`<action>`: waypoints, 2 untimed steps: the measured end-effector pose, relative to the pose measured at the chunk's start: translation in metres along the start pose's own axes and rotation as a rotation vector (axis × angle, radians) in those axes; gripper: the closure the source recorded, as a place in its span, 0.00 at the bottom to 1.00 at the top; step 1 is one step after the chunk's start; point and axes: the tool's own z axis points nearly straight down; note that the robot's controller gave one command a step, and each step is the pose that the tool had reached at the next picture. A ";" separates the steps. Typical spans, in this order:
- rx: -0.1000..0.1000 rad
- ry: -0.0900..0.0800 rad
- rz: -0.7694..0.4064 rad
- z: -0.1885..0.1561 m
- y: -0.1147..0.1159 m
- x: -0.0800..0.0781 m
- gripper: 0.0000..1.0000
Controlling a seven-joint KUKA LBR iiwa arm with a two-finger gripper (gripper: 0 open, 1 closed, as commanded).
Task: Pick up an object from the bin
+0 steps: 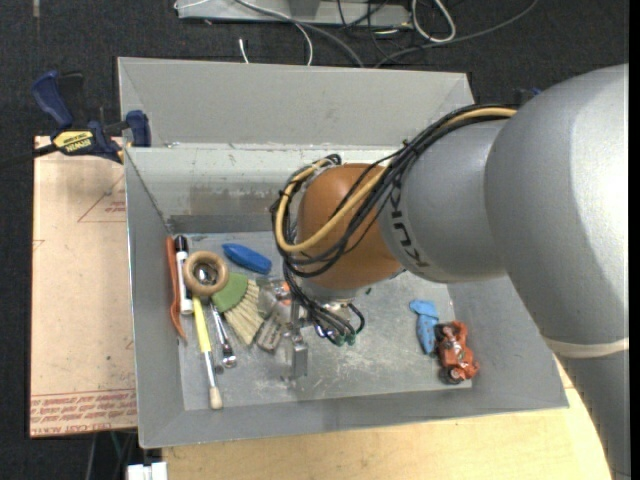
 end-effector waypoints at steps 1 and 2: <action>-0.002 -0.009 -0.088 0.000 0.002 -0.007 0.00; -0.002 -0.004 -0.150 -0.001 0.000 0.019 1.00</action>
Offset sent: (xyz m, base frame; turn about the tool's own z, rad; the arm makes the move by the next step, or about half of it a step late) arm -0.0183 -0.0046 0.0003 -0.1531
